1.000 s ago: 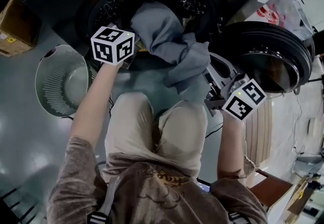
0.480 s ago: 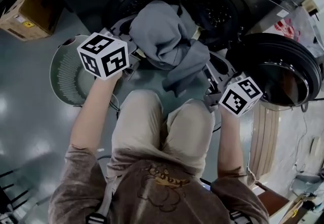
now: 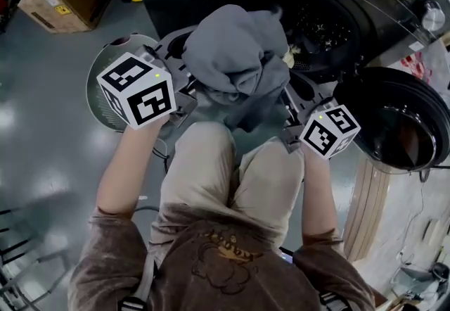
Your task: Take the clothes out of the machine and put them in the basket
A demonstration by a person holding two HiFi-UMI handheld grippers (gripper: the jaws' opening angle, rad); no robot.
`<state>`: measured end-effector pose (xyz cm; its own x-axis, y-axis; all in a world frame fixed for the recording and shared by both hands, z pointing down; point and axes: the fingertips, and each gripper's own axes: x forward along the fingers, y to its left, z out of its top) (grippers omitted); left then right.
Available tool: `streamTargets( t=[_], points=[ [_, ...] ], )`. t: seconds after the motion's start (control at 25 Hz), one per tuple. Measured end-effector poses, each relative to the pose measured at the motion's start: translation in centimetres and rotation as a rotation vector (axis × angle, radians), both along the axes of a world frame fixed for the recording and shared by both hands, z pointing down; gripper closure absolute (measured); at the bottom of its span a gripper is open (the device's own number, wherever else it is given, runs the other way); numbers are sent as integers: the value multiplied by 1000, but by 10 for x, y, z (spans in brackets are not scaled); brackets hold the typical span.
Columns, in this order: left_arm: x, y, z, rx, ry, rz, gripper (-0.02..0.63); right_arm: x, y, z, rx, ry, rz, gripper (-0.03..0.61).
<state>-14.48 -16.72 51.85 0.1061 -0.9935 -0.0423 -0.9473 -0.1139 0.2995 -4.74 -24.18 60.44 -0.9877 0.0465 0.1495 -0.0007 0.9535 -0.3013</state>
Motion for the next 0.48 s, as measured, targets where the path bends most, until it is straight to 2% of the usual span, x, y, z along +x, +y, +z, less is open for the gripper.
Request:
streamTargets(
  t=[0.28,0.48],
  points=[
    [-2,31,-27,23,-4,-15,543,-36,26,-7,-11,-35,-48,554],
    [-5,55,-44,55,28,-26,543,-61,52,-21,-13,-86,-102,554]
  ],
)
